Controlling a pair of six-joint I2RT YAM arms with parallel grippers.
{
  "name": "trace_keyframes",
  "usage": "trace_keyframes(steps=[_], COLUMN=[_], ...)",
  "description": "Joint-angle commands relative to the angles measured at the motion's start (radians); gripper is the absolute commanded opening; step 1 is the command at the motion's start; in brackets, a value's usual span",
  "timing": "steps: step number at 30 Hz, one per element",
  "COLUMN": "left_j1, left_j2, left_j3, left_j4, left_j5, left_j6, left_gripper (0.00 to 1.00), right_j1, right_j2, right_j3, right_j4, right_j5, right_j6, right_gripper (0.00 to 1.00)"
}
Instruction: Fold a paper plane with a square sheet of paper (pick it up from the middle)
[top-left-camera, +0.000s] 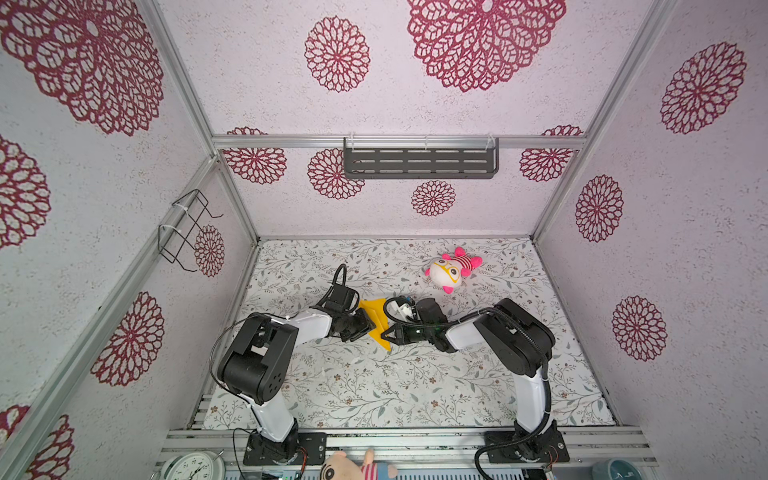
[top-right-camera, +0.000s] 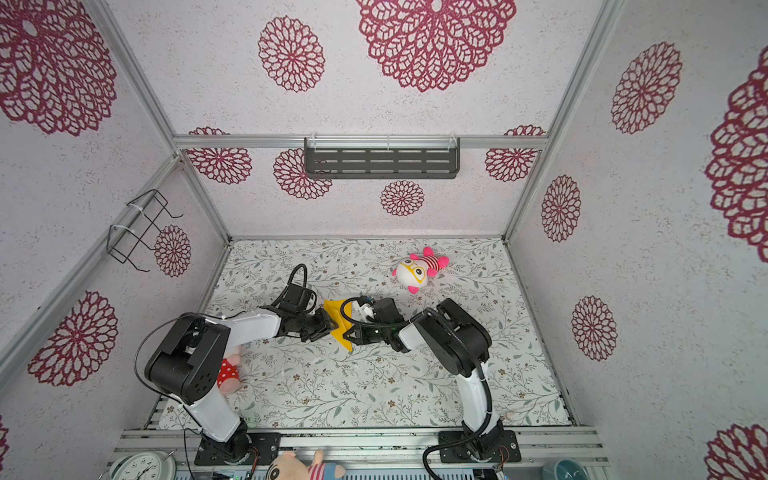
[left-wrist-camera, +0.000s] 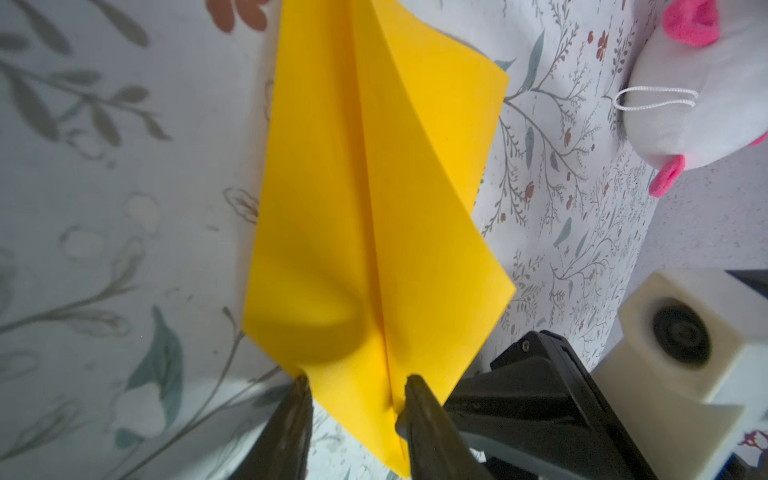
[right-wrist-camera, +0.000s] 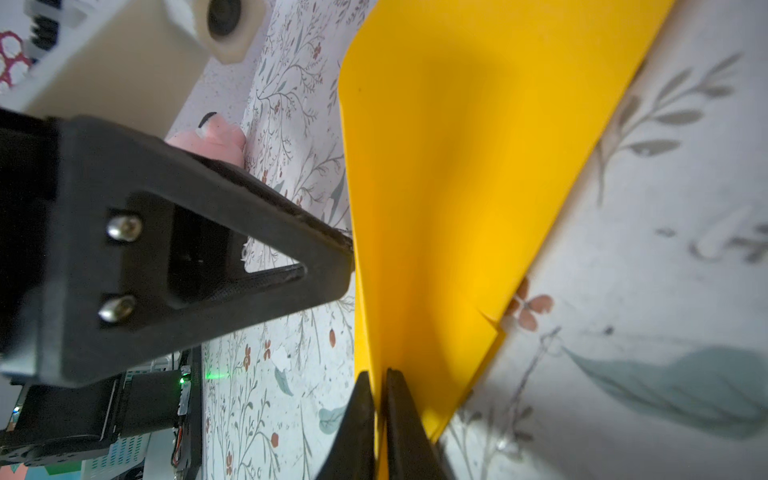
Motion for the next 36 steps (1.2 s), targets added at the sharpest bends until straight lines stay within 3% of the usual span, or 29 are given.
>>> trace_keyframes(steps=[1,11,18,25,36], left_j1=[-0.002,-0.027,-0.072,-0.108,-0.121], left_j2=[-0.054,-0.098,-0.072,-0.014,0.025], left_j3=[0.028,-0.028,-0.048,0.005,0.013], left_j4=[-0.047,0.009,0.084,0.039,-0.004], left_j5=[-0.022,0.036,0.04,-0.019,-0.074], left_j6=[0.049,0.031,0.001,0.025,0.028], left_gripper=[0.41,0.36,0.31,0.29,0.3], right_j1=[-0.011,-0.054,-0.069,-0.084,-0.083], right_j2=[-0.039,-0.11,-0.136,-0.137,-0.167], right_j3=[0.018,0.051,0.043,0.044,0.037], right_j4=[-0.092,-0.444,-0.546,-0.555,-0.523], right_j5=[0.02,-0.062,-0.098,-0.094,-0.049], right_j6=[-0.064,-0.466,-0.618,-0.633,-0.532], right_gripper=[0.13,0.13,0.13,0.13,0.18])
